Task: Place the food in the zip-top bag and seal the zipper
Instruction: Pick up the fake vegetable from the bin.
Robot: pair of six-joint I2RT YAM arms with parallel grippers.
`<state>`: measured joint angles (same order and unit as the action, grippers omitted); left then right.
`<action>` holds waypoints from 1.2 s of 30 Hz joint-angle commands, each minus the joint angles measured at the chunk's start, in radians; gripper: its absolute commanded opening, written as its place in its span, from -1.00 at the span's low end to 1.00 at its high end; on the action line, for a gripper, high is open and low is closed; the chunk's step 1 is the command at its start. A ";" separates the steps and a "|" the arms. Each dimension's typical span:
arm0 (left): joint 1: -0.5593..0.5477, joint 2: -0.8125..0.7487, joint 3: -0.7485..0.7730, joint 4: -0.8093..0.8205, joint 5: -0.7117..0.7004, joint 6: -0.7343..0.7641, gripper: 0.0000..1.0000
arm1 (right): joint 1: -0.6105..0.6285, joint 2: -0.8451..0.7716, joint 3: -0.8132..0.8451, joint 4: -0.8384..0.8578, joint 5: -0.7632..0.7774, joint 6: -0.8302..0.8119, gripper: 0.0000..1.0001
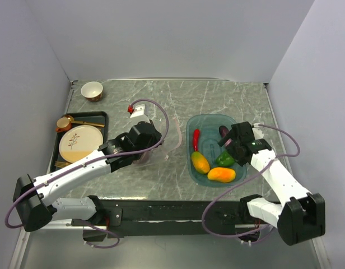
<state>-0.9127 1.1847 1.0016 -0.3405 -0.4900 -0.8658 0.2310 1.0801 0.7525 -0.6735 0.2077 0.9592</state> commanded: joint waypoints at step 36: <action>0.003 0.020 0.032 0.012 0.005 0.021 -0.99 | -0.002 0.113 -0.007 0.223 -0.051 -0.214 0.81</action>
<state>-0.9127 1.2098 1.0027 -0.3412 -0.4816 -0.8547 0.2310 1.2125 0.7094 -0.4450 0.1154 0.7662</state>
